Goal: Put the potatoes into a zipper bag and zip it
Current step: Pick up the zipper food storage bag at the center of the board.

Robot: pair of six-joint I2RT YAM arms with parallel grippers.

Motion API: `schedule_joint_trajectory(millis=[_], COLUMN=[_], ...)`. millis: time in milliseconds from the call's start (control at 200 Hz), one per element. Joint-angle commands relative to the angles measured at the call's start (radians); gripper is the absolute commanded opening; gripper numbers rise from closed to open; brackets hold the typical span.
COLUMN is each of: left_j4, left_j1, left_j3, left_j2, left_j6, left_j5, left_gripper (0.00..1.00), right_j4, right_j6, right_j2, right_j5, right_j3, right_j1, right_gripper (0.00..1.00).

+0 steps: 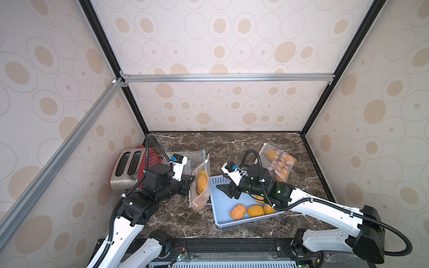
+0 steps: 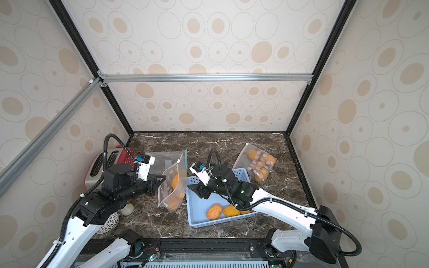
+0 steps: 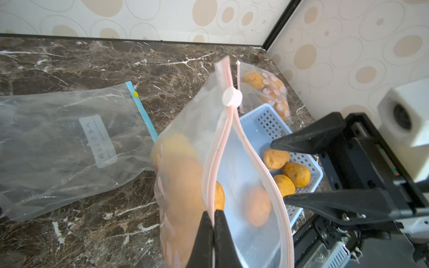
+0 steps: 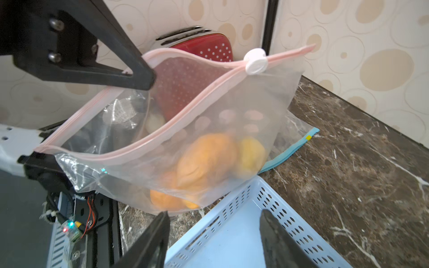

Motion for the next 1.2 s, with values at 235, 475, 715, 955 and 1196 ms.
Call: schedule_joint_trajectory(millis=[235, 475, 715, 955, 1196], left_j4=[-0.055, -0.029, -0.039, -0.049, -0.054], left_j1=[0.004, 0.001, -0.011, -0.014, -0.013], left_j3=[-0.020, -0.050, -0.033, -0.007, 0.008], left_j2=[-0.059, -0.108, -0.096, -0.076, -0.071], left_j6=[0.120, 0.157, 0.162, 0.163, 0.168], left_j5=[0.212, 0.310, 0.330, 0.351, 0.365], left_gripper=[0.00, 0.00, 0.00, 0.00, 0.00], right_j4=[0.088, 0.041, 0.093, 0.110, 0.104], right_j6=[-0.293, -0.448, -0.446, -0.472, -0.498], right_j2=[-0.062, -0.080, -0.107, -0.064, -0.010], right_j5=[-0.141, -0.220, -0.287, -0.428, -0.474], right_j3=[-0.054, -0.080, -0.080, -0.075, -0.027], right_j1=[-0.014, -0.054, -0.124, -0.176, -0.175], right_gripper=[0.63, 0.61, 0.52, 0.56, 0.57])
